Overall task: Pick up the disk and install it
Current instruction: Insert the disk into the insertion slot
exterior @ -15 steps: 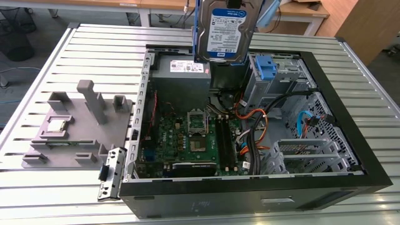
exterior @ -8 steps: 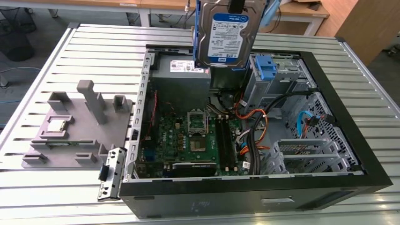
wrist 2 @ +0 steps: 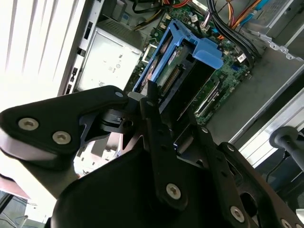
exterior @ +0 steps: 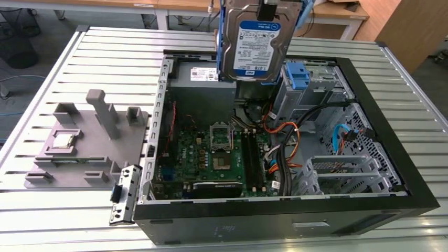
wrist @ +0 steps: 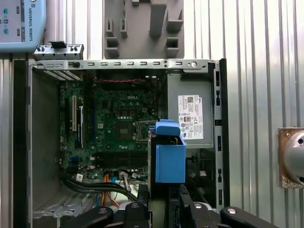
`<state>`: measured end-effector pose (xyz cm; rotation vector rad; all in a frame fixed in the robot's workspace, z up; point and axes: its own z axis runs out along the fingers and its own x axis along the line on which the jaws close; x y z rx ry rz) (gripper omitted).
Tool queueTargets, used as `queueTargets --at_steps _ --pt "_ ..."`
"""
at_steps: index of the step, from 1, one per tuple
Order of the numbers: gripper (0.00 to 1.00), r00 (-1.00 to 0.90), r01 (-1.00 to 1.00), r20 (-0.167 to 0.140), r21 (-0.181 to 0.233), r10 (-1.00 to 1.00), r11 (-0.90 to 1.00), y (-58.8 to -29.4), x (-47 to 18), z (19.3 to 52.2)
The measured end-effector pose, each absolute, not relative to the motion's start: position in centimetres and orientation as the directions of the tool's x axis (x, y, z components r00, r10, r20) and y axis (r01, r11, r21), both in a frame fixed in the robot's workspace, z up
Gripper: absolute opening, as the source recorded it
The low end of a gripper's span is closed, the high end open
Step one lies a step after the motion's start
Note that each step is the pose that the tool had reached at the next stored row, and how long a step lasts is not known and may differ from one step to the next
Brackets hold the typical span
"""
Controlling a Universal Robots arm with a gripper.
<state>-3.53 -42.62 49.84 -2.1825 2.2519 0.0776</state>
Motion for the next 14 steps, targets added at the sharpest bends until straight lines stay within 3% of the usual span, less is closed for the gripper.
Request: queueTargets --at_steps 14 --pt "0.35 -0.032 -0.999 -0.038 0.032 -0.999 0.031 -45.4 -3.5 49.7"
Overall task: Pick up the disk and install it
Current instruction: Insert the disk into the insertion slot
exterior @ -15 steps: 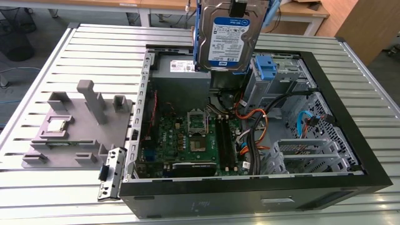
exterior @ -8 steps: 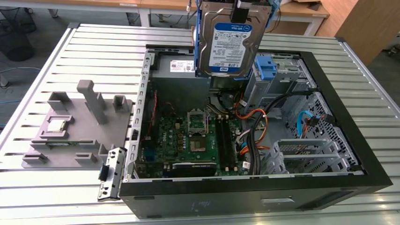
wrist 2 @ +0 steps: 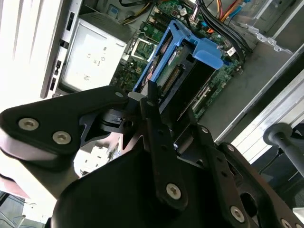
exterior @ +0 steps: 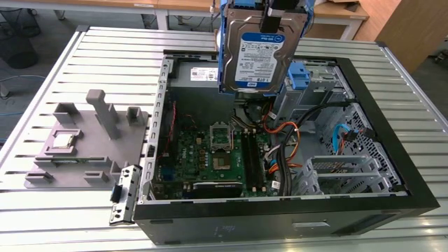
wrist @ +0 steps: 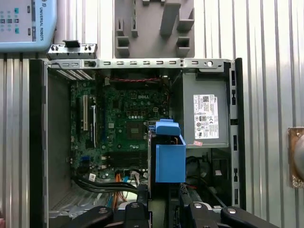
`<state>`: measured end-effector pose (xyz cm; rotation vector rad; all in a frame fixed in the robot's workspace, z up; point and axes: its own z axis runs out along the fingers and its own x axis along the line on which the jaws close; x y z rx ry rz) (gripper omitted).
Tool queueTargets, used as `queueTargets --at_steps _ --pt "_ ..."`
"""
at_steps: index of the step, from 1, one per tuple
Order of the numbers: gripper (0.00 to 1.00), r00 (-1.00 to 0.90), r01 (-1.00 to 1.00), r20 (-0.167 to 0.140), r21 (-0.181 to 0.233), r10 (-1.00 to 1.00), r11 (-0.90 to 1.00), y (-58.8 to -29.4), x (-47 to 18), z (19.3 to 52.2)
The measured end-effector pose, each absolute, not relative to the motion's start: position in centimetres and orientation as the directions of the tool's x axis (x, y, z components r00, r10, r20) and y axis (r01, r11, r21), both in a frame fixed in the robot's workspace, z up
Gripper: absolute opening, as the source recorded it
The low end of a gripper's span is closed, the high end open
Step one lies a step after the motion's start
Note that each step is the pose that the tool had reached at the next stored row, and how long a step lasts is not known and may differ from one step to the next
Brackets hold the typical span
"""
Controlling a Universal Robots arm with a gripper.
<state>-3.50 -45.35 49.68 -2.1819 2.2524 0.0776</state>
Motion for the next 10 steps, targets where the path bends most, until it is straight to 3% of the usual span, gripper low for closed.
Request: queueTargets --at_steps 10 --pt "0.35 -0.033 -0.999 -0.038 0.032 -0.999 0.032 -47.5 -3.5 49.6"
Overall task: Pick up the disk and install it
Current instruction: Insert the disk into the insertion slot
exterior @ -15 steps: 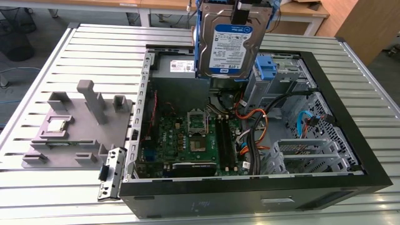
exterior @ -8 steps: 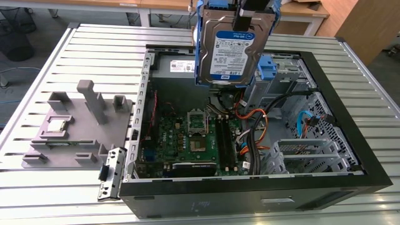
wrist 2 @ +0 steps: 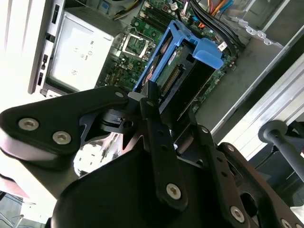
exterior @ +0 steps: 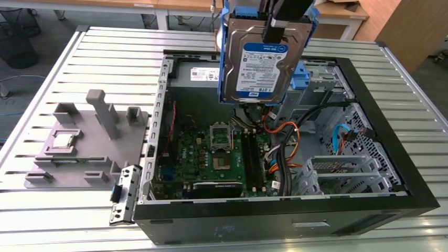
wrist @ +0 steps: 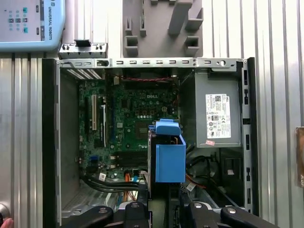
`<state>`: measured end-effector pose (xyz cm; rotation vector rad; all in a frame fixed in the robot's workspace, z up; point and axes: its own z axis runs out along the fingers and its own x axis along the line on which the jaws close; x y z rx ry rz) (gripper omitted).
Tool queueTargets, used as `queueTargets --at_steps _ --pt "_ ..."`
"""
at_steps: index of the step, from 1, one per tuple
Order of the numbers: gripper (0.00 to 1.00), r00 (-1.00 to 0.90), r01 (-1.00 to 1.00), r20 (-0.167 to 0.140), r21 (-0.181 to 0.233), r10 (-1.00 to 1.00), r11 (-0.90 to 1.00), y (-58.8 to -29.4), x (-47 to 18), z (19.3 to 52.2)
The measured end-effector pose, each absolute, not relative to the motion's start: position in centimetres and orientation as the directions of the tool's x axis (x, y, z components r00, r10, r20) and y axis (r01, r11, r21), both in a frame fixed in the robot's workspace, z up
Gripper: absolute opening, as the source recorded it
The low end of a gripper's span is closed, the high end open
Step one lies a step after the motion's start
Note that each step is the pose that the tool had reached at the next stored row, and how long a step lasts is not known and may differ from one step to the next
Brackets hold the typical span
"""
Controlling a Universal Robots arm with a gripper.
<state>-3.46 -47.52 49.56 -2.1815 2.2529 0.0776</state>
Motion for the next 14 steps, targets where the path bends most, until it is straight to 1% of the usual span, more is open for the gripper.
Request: queueTargets --at_steps 14 --pt "0.35 -0.033 -0.999 -0.038 0.032 -0.999 0.032 -50.3 -3.4 49.4"
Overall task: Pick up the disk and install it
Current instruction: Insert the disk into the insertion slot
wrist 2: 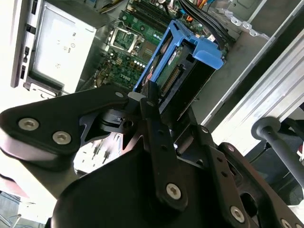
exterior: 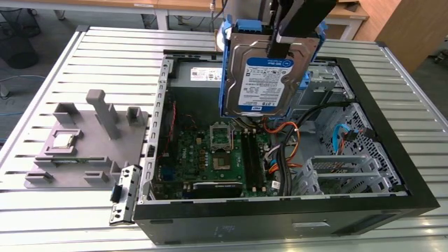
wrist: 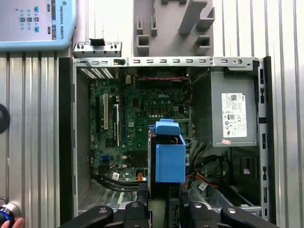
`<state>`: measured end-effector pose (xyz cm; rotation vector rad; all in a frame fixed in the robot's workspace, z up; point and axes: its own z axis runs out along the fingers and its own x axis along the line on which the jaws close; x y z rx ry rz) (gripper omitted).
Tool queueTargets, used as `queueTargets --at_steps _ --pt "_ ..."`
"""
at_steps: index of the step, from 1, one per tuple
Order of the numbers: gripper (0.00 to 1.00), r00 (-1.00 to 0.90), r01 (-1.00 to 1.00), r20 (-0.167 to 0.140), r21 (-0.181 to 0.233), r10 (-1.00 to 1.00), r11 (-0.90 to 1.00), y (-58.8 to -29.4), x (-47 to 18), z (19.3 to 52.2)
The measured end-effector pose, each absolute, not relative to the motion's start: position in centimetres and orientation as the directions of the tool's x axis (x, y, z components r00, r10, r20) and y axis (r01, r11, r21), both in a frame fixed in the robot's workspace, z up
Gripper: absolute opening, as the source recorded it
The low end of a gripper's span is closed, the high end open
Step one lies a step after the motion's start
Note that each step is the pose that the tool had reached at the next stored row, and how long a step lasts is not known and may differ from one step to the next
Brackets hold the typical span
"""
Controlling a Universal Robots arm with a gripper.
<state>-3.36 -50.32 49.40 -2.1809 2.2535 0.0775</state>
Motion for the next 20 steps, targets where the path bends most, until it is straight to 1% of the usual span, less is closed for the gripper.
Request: queueTargets --at_steps 20 --pt "0.35 -0.034 -0.999 -0.038 0.032 -0.999 0.033 -54.1 -3.1 49.2"
